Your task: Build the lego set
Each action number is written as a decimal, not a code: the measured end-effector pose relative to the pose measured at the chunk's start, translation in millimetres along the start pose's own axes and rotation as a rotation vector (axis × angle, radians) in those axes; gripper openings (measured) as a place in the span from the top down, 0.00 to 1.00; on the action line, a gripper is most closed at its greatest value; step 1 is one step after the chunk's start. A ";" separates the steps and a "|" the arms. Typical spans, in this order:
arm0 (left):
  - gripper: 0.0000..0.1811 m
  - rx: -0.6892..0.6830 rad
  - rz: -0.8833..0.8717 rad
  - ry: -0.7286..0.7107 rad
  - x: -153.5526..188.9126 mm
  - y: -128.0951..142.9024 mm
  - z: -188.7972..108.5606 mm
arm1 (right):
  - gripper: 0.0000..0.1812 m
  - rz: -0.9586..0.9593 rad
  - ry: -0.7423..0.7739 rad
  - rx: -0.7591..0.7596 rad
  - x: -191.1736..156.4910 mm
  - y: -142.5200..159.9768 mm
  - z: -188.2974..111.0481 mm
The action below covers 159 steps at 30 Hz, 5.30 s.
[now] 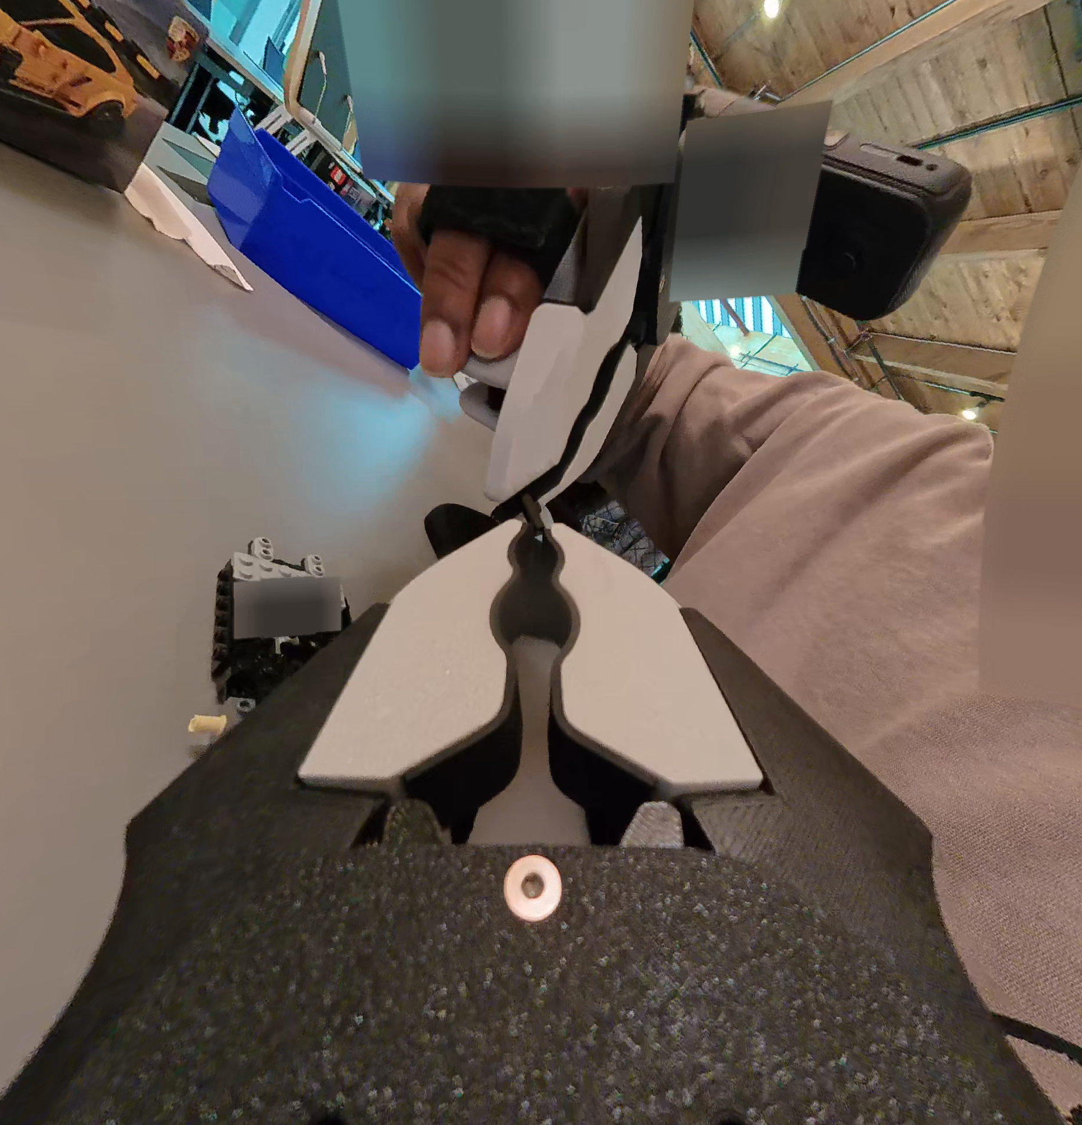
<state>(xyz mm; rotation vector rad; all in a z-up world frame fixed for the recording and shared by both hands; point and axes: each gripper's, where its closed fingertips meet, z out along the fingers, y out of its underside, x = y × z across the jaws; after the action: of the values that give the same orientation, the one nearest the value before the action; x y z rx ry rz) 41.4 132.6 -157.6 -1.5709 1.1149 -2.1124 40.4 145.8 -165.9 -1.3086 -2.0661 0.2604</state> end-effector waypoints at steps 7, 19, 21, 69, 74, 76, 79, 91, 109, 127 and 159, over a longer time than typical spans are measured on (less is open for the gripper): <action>0.94 -0.043 -0.048 -0.006 -4.0 5.9 0.6 | 0.96 -0.116 -0.109 -0.112 -7.4 2.1 4.8; 0.98 0.144 -0.081 -0.094 -19.3 -19.5 -16.0 | 0.90 0.136 0.137 -0.018 28.0 8.1 -0.2; 0.98 0.209 -0.089 -0.100 -21.2 -27.9 -20.2 | 0.88 0.227 0.222 0.052 32.0 5.8 -2.2; 0.96 -0.151 0.235 -0.395 -56.9 4.2 -29.0 | 0.91 0.494 -0.265 0.039 -40.0 55.9 66.3; 0.96 -0.199 0.254 -0.401 -58.0 11.2 -26.8 | 0.91 0.494 -0.310 0.030 -40.4 55.3 66.1; 0.96 -0.216 0.264 -0.406 -58.6 13.5 -26.6 | 0.90 0.499 -0.319 0.031 -40.0 55.3 65.9; 0.96 -0.241 0.280 -0.422 -61.0 16.3 -27.7 | 0.91 0.514 -0.298 0.060 -35.0 51.8 60.8; 0.87 -0.585 0.451 -0.533 -82.6 58.3 -36.2 | 0.63 0.598 -0.008 -0.033 -50.3 83.7 37.3; 0.85 -0.493 0.352 -0.507 -81.6 44.6 -37.6 | 0.68 0.436 -0.264 -0.118 -49.6 88.0 63.1; 0.80 -0.417 -0.093 -0.225 -53.8 55.0 -17.2 | 0.68 0.311 -0.323 -0.015 -69.9 48.7 35.0; 0.90 -0.352 -0.432 0.070 -8.1 70.5 21.9 | 0.68 0.180 -0.368 -0.032 -51.4 22.8 21.6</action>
<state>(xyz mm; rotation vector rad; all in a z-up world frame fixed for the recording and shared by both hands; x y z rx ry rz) 49.1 82.0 -211.4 -2.0704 1.3269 -2.3463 57.4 116.3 -215.5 -1.5625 -2.2584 0.5879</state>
